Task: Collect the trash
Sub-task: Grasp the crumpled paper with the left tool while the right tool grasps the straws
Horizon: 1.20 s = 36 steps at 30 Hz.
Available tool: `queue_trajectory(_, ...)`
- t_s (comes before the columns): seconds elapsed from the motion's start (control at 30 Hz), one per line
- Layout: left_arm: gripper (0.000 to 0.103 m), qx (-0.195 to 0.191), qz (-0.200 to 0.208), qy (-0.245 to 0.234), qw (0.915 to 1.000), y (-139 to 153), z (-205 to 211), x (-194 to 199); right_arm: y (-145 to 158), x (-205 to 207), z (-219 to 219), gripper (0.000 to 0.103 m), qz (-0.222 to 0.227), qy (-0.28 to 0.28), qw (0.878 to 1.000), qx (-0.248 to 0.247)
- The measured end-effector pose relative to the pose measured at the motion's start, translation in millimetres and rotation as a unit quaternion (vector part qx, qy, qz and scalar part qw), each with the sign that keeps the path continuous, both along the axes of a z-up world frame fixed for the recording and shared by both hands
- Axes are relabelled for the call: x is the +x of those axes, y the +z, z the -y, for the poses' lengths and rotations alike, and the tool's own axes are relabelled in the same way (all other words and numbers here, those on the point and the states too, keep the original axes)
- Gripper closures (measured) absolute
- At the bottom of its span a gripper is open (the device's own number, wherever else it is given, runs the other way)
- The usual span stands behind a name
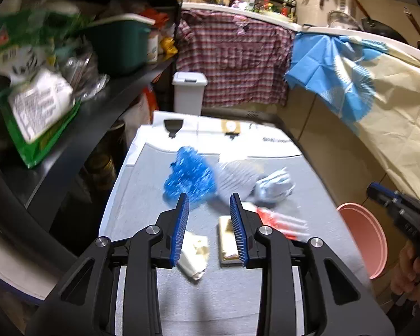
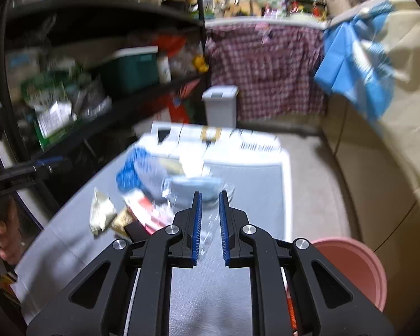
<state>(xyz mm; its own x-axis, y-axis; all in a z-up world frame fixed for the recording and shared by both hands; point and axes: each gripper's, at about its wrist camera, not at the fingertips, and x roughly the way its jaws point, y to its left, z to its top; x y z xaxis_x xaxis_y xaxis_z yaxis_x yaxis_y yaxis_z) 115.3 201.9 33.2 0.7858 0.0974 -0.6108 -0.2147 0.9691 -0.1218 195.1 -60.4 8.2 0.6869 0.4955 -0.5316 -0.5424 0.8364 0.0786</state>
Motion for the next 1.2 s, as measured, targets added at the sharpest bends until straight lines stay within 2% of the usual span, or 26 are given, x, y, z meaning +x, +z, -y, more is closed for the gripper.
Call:
queue_trajectory(0.23,0.073,-0.013,-0.041,-0.006,0.9991,-33,-11,12,-54,9,-33,0.086,-0.026,0.04,0.996,-0.076)
queue_trajectory(0.3,0.071,-0.024,-0.046,0.001,0.9986,-38,-14,13,-62,9,-40,0.083,-0.029,0.052,0.994,-0.09)
queue_trajectory(0.43,0.061,-0.04,-0.068,0.01,0.9968,-50,-18,18,-77,6,-56,0.066,-0.02,0.072,0.989,-0.13)
queue_trajectory(0.6,0.06,-0.05,-0.108,0.024,0.9926,-71,-26,26,-88,6,-71,0.066,-0.004,0.078,0.981,-0.177)
queue_trajectory(0.77,0.06,-0.064,-0.128,0.031,0.9892,-83,-33,31,-93,7,-78,0.07,0.01,0.078,0.975,-0.208)
queue_trajectory(0.83,0.06,-0.064,-0.135,0.031,0.9882,-87,-34,32,-94,7,-78,0.083,0.012,0.08,0.974,-0.211)
queue_trajectory(0.9,0.06,-0.063,-0.146,0.027,0.9869,-91,-33,34,-94,6,-78,0.091,0.014,0.08,0.973,-0.217)
queue_trajectory(0.93,0.062,-0.062,-0.15,0.027,0.9864,-93,-32,35,-93,6,-77,0.093,0.012,0.081,0.973,-0.215)
queue_trajectory(1.0,0.08,-0.06,-0.156,0.024,0.9857,-95,-32,35,-91,5,-76,0.098,0.012,0.084,0.974,-0.209)
queue_trajectory(1.1,0.093,-0.046,-0.153,0.029,0.9868,-92,-30,34,-85,3,-73,0.098,0.012,0.088,0.976,-0.199)
queue_trajectory(1.2,0.097,-0.035,-0.143,0.032,0.9886,-85,-29,31,-79,1,-68,0.099,0.011,0.085,0.979,-0.187)
